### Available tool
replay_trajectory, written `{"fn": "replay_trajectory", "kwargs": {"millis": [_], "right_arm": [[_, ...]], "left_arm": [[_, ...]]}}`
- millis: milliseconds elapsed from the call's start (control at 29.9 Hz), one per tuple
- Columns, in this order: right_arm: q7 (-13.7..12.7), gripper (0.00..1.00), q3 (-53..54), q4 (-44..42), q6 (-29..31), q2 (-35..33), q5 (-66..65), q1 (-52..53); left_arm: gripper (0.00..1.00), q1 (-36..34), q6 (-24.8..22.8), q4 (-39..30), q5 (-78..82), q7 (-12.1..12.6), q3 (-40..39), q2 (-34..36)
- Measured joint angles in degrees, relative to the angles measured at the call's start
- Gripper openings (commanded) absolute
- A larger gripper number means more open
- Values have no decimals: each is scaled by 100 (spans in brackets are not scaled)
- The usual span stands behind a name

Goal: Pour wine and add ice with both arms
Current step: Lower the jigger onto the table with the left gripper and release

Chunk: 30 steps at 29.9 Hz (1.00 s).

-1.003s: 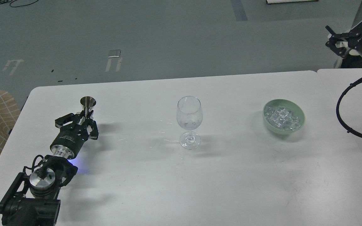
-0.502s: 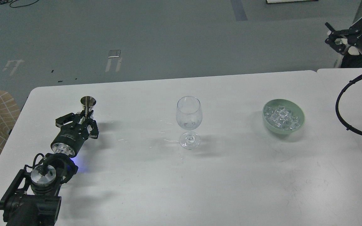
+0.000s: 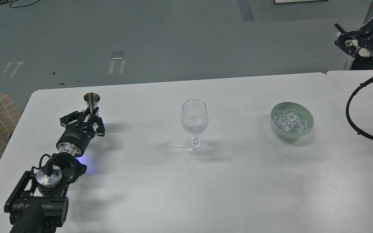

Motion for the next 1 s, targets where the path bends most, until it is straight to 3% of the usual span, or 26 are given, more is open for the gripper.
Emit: {"fn": "replay_trajectory", "kwargs": {"millis": [268, 535, 1003], "right_arm": [[-3, 100, 0, 23, -16, -23, -9, -12], [-3, 100, -3, 23, -16, -9, -22, -31], [-3, 100, -3, 61, -16, 7, -26, -70]], "left_arm": [[10, -97, 49, -1, -190, -79, -38, -4], [11, -122, 446, 7, -425, -172, -62, -35], [25, -193, 583, 82, -449, -367, -38, -146]]}}
